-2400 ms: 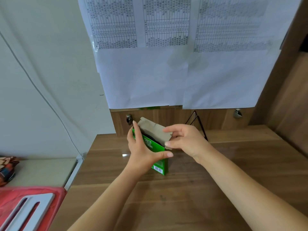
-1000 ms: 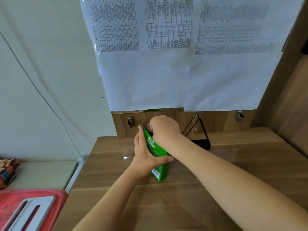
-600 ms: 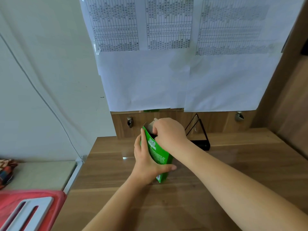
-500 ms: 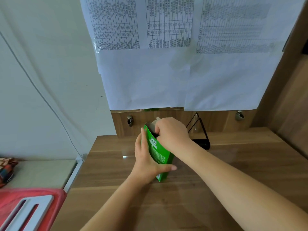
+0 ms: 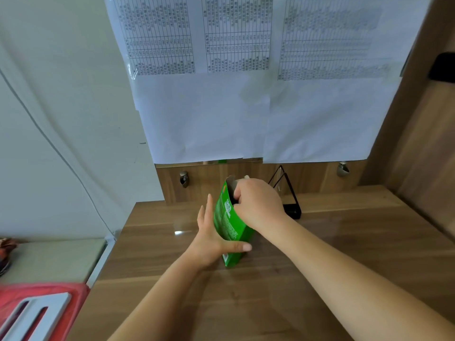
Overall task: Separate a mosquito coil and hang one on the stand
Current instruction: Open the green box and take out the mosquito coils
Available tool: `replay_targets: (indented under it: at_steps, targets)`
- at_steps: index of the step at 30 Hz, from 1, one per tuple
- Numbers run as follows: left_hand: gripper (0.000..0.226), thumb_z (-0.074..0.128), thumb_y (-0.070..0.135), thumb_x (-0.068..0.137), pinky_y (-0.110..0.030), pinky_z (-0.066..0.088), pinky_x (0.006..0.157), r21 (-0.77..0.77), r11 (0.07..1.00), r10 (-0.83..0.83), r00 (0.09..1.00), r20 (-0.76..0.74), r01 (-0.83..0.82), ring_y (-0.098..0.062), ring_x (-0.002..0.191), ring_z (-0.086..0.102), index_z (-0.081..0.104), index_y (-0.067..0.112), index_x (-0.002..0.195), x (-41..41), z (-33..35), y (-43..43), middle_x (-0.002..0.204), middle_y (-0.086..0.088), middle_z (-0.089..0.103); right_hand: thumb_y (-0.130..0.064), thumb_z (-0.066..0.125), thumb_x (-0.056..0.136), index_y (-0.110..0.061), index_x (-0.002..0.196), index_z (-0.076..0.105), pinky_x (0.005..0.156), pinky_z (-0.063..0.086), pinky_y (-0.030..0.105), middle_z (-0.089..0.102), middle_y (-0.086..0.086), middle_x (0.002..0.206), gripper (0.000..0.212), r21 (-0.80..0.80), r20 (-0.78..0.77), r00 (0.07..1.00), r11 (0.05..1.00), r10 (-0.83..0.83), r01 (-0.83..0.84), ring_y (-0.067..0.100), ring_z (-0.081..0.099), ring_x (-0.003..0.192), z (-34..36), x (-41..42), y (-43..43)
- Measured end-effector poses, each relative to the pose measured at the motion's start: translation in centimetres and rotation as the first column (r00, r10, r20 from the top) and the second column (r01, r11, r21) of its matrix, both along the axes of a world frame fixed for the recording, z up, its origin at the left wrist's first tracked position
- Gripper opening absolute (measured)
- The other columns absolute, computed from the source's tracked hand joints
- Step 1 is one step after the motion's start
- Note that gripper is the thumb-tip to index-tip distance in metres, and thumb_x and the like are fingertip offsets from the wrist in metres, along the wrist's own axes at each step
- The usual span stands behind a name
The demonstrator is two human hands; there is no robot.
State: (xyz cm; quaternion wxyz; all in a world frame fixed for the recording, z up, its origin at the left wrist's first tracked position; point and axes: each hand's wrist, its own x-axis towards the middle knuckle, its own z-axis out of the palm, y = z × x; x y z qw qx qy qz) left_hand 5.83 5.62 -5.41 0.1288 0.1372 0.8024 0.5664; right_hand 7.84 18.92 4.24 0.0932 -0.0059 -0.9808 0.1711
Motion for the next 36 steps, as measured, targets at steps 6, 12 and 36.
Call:
replay_targets:
  at_steps: [6, 12, 36]
  targets:
    - [0.156, 0.099, 0.026, 0.044, -0.025, 0.049, 0.097, 0.125, 0.985, -0.138, 0.972, 0.189, 0.116, 0.001, 0.126, 0.051, -0.011, 0.039, 0.154, -1.5, 1.5, -0.9, 0.149, 0.013, 0.037, -0.005, 0.057, 0.085, -0.013, 0.059, 0.040, 0.078, 0.057, 0.036, 0.042, 0.002, 0.055, 0.032, -0.028, 0.029, 1.000, 1.000, -0.002, 0.003, 0.028, 0.052, 0.062, -0.1, 0.2, 0.5]
    - [0.037, 0.071, 0.043, 0.080, -0.041, 0.053, 0.079, 0.313, 0.887, 0.096, 0.799, 0.594, -0.339, -0.033, 0.098, 0.067, 0.058, 0.018, 0.105, -2.4, 2.4, 0.0, 0.105, -0.020, 0.072, -0.007, 0.059, 0.086, -0.005, 0.074, 0.062, 0.069, 0.057, 0.037, 0.065, 0.010, 0.068, 0.013, -0.051, 0.009, 1.000, 0.999, -0.010, 0.010, 0.030, 0.061, 0.070, -0.4, 0.5, 1.0]
    - [0.023, 0.073, 0.030, 0.088, -0.050, 0.055, 0.091, 0.245, 0.659, 0.571, 0.685, 0.451, -0.711, -0.031, 0.093, 0.069, 0.070, 0.014, 0.103, -4.8, 1.6, -3.0, 0.092, -0.009, 0.071, -0.013, 0.070, 0.085, -0.018, 0.089, 0.062, 0.078, 0.054, 0.032, 0.059, -0.008, 0.080, 0.010, -0.586, 0.119, 0.992, 0.803, -0.053, 0.113, 0.016, 0.062, 0.086, -5.5, -0.2, 0.8]
